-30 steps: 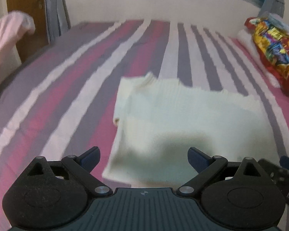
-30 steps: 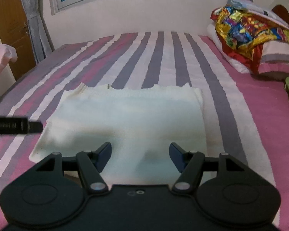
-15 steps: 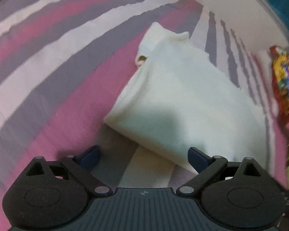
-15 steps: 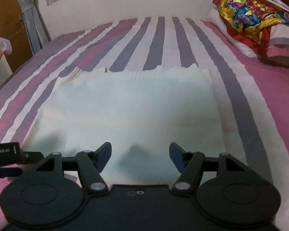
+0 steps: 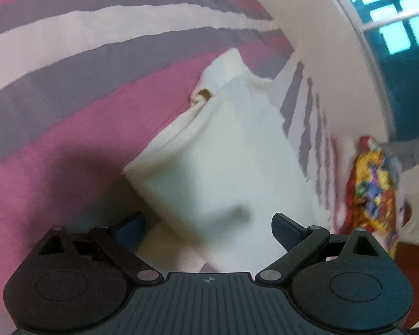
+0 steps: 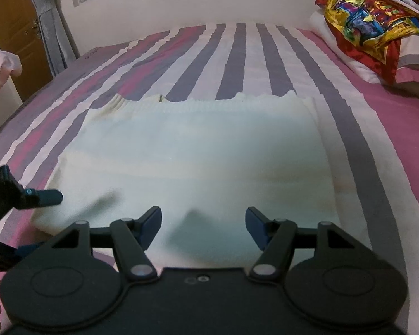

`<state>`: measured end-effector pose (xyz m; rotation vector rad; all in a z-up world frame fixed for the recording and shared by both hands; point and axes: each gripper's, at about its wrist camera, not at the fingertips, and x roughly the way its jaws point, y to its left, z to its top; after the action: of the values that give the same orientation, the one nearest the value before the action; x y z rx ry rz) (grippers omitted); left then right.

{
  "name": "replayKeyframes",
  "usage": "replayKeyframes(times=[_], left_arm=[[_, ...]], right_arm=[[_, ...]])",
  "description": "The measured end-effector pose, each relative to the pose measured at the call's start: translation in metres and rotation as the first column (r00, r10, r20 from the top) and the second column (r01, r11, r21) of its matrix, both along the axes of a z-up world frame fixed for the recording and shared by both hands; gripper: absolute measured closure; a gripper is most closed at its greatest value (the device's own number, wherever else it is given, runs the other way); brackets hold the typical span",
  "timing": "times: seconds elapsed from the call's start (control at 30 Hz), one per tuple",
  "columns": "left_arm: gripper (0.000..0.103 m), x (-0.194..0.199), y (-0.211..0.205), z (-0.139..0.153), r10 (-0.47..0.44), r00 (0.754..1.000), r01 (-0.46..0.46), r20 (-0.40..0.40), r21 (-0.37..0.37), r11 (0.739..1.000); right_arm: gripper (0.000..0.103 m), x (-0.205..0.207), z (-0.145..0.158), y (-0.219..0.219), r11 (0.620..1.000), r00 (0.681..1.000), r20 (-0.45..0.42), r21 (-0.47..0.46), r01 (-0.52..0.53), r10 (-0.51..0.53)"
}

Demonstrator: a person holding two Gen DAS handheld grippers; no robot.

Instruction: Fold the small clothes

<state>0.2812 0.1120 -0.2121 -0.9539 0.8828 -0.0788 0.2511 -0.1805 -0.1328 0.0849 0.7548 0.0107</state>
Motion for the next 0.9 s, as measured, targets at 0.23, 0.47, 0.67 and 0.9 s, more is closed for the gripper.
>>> replayKeyframes(times=[0.23, 0.47, 0.67, 0.9], left_arm=[[0.007, 0.018, -0.005, -0.01, 0.039, 0.998, -0.035, 0.051, -0.079, 0.996], [0.006, 0.032, -0.007, -0.008, -0.034, 0.999, 0.036, 0.04, -0.059, 0.998], [0.006, 0.039, -0.006, -0.007, -0.066, 0.998, 0.067, 0.025, -0.062, 0.996], [0.006, 0.035, -0.006, -0.009, -0.035, 0.999, 0.037, 0.036, -0.069, 0.997]], right_arm=[[0.037, 0.007, -0.004, 0.003, 1.0, 1.0, -0.01, 0.003, 0.0, 0.0], [0.037, 0.035, -0.013, 0.014, 0.998, 1.0, -0.02, -0.058, -0.004, 0.003], [0.038, 0.1, -0.01, 0.026, 0.996, 1.0, -0.004, -0.084, 0.018, -0.018], [0.036, 0.131, -0.041, 0.045, 0.971, 0.999, -0.035, -0.239, 0.01, -0.019]])
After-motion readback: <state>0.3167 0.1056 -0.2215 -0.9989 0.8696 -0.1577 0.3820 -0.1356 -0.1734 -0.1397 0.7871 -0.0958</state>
